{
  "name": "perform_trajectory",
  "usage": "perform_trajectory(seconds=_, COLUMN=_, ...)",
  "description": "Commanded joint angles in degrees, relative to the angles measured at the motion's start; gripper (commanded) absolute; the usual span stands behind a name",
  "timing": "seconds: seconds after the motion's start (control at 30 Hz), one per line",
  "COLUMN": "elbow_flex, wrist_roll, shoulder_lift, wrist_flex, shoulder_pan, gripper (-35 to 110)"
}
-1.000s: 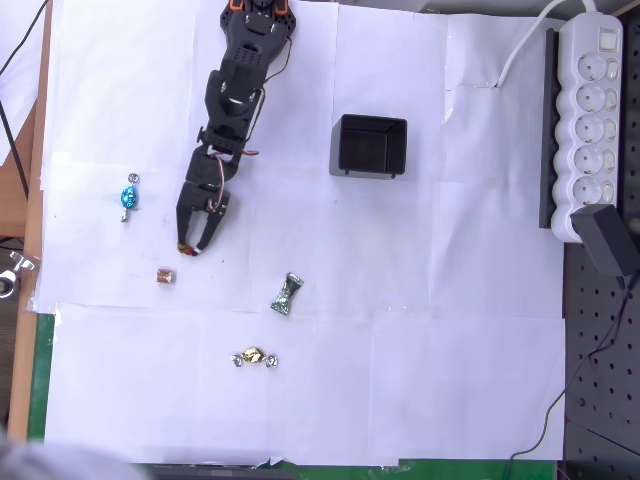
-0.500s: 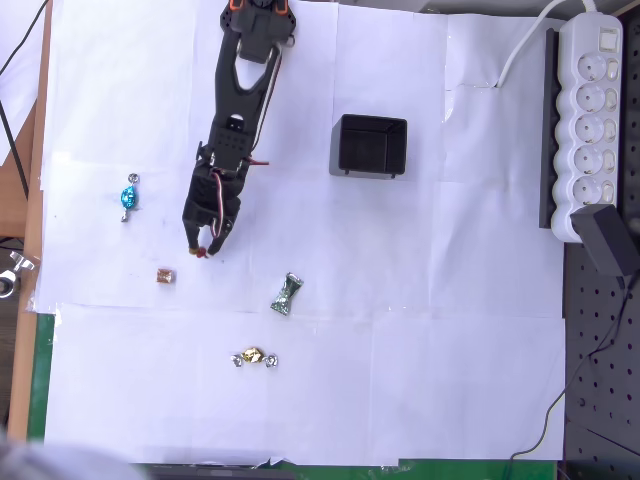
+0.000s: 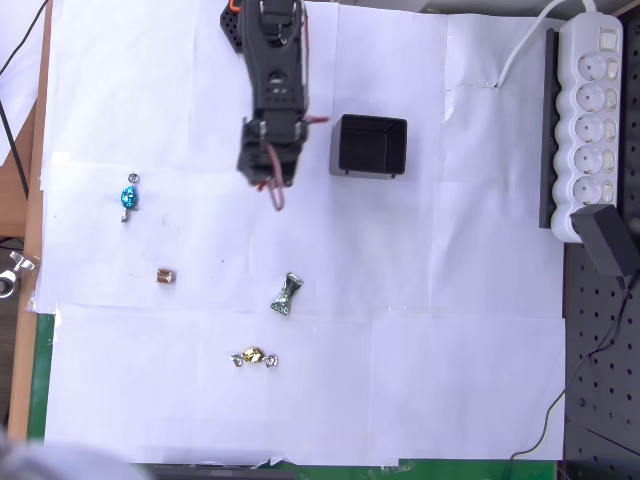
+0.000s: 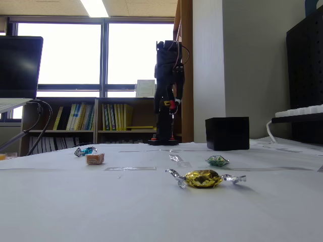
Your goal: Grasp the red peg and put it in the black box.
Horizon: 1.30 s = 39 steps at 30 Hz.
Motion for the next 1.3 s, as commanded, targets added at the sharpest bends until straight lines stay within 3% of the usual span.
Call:
perform_trajectory(seconds=0.0, elbow_flex=4.04, wrist_roll=2.29, shoulder_lift=-4.83, wrist_flex=-1.14, shoulder_pan=-7.29, gripper=0)
perform_trajectory(seconds=0.2, elbow_flex=4.22, wrist_roll=4.57, shoulder_lift=-4.83, wrist_flex=-3.60, shoulder_pan=-17.75, gripper=0)
perform_trajectory(seconds=0.53, elbow_flex=5.27, wrist_roll=8.17, shoulder_lift=-4.57, wrist_flex=2.20, shoulder_pan=-30.59, gripper=0)
perform_trajectory(seconds=1.17, elbow_flex=2.72, wrist_roll=5.10, shoulder_lift=-4.48, wrist_flex=-3.34, shoulder_pan=-31.38, gripper=4)
perform_trajectory(seconds=1.27, elbow_flex=2.11, wrist_roll=4.57, shoulder_lift=-4.83, wrist_flex=-3.96, shoulder_pan=-31.11, gripper=16)
